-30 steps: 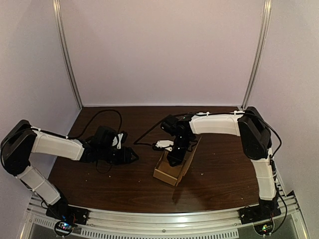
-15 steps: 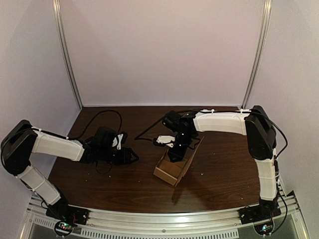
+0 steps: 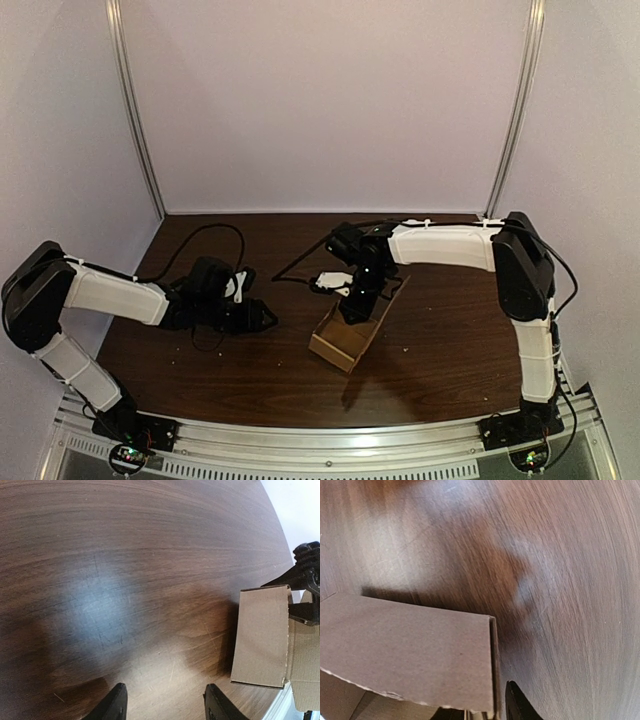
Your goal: Fold the paper box
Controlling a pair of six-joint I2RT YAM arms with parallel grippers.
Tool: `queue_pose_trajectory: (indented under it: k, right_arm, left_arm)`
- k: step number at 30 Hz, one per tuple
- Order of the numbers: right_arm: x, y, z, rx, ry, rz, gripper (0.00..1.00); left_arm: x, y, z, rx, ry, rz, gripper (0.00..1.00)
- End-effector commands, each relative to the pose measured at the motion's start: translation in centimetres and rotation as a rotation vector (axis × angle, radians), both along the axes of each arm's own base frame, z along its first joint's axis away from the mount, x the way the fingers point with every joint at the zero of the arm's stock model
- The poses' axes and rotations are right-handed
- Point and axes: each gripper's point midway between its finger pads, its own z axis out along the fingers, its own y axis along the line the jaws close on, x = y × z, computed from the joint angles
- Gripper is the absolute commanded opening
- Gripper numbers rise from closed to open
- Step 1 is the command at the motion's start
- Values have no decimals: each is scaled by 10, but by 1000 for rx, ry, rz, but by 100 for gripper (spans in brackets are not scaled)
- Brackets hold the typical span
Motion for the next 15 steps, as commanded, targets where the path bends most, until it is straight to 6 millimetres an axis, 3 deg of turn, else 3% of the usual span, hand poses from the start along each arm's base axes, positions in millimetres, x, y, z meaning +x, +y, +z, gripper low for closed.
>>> queue_pose_trajectory:
  k: [1,9,15]
  right_arm:
    - [3,-15,-6,-76,-37,-2,26]
    - [20,-31,-14,-199,-273,74,18]
    - [32,-36,4,-284,-529,165,18]
  left_arm:
    - [2,-4,2,-22,-18,-5,55]
    - [2,-3,-1,-25,-19,-1,55]
    - [2,-4,-2,-32,-15,0,55]
